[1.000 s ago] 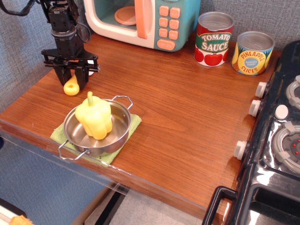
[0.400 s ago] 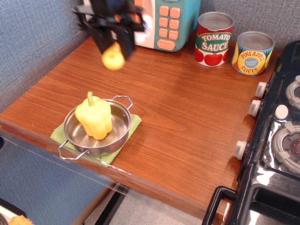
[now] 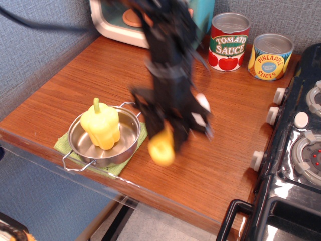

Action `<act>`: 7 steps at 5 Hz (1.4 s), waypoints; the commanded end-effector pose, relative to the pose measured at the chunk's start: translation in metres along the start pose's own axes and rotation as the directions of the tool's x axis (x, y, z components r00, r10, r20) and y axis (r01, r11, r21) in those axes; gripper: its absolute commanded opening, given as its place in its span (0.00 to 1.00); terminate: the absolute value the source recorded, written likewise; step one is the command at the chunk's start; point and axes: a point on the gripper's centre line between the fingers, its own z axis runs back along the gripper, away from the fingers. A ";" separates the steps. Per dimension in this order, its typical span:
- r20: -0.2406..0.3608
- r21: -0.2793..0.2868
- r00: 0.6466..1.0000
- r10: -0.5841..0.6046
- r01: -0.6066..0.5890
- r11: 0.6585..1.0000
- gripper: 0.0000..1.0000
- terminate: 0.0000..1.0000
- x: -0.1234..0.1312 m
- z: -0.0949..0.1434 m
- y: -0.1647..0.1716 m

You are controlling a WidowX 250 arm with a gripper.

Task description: Move the yellow knife towards the stove knobs.`

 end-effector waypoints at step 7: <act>0.135 0.015 0.991 0.009 -0.011 1.000 1.00 0.00 0.006 0.041 0.012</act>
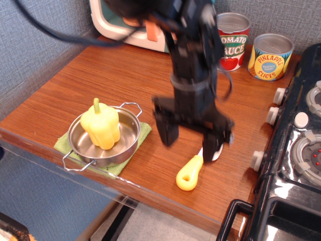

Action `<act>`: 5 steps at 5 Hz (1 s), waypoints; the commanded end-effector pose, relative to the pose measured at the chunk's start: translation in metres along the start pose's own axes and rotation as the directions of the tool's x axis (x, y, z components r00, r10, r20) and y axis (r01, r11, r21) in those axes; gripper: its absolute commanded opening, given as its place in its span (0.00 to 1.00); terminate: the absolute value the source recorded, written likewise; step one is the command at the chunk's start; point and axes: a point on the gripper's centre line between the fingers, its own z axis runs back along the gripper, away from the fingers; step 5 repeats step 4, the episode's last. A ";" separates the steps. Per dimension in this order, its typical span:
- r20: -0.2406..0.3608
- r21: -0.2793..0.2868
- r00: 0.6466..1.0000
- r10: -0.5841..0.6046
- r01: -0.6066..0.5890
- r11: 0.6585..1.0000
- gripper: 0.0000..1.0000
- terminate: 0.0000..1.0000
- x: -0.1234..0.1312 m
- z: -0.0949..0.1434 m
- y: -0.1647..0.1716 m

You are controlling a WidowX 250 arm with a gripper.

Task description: Move the yellow knife towards the stove knobs.`

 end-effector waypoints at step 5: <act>0.001 0.095 1.000 0.022 -0.022 0.995 1.00 1.00 -0.011 0.018 0.032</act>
